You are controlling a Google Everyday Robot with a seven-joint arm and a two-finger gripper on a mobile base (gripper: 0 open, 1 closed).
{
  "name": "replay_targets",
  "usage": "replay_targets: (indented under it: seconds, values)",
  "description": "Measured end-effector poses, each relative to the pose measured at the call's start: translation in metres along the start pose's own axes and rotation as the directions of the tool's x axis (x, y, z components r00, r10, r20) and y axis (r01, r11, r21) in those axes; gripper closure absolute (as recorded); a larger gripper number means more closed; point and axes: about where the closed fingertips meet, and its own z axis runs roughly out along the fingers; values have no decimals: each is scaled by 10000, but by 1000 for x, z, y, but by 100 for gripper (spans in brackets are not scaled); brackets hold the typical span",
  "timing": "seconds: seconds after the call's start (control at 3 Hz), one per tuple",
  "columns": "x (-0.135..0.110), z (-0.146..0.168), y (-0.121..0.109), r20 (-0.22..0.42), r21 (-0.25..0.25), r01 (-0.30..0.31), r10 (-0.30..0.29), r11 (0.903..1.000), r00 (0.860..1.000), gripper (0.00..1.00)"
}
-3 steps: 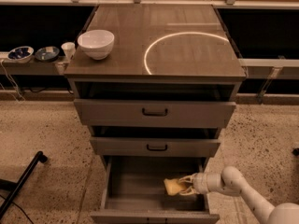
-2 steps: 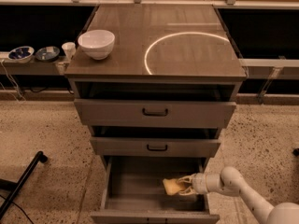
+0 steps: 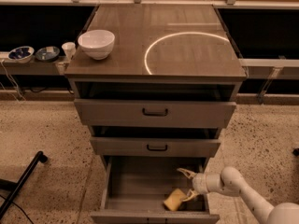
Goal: Place sponge into bottom drawer
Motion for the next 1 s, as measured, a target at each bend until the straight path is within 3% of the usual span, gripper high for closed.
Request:
replay_targets:
  seconds: [0.33,0.67,1.0]
  values:
    - [0,0,0,10,-8,1,-1,10000,10000,0]
    - [-11,-17,0,-110,-501,-241,235,9985,9997,0]
    - [-20,-39,4,-817,-943,-749,673,9927,9944,0]
